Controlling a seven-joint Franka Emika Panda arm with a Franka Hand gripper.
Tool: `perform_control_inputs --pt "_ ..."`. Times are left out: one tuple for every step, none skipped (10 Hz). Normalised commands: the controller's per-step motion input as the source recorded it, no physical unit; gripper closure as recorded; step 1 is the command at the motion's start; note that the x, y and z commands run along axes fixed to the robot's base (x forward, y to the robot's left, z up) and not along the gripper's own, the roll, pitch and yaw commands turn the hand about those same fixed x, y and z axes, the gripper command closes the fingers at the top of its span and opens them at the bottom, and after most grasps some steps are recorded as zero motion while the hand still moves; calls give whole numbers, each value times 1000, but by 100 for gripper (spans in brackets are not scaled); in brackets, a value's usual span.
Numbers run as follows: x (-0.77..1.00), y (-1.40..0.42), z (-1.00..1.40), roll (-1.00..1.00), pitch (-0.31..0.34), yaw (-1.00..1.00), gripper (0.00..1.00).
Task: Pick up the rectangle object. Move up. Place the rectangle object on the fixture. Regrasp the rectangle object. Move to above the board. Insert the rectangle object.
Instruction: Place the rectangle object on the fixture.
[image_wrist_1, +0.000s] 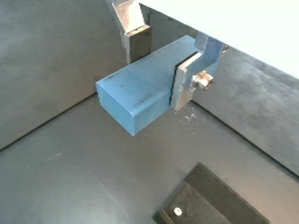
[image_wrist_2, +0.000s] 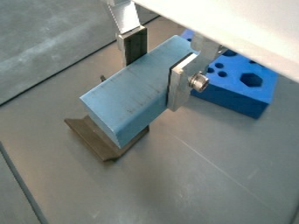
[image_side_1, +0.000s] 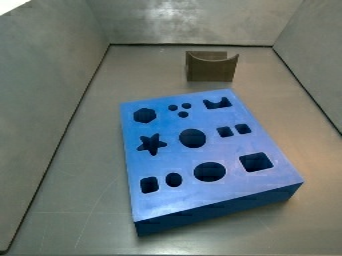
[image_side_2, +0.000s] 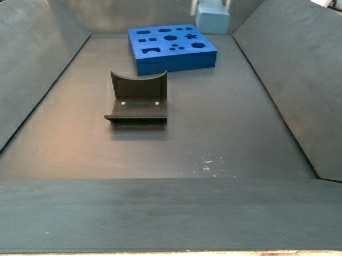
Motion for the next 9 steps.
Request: perform_control_inputs --pt "1000 -109 135 52 227 111 100" --pt "1000 -96 117 40 226 72 100" --pt "1000 -87 107 32 224 60 100" --pt "1000 -77 95 23 234 48 100" --pt "1000 -68 84 14 246 43 100" --pt "1000 -60 72 8 243 42 100" --pt "1000 -54 62 2 244 42 100" --pt "1000 446 -546 -1000 154 33 100" --pt "1000 477 -582 -1000 151 30 100"
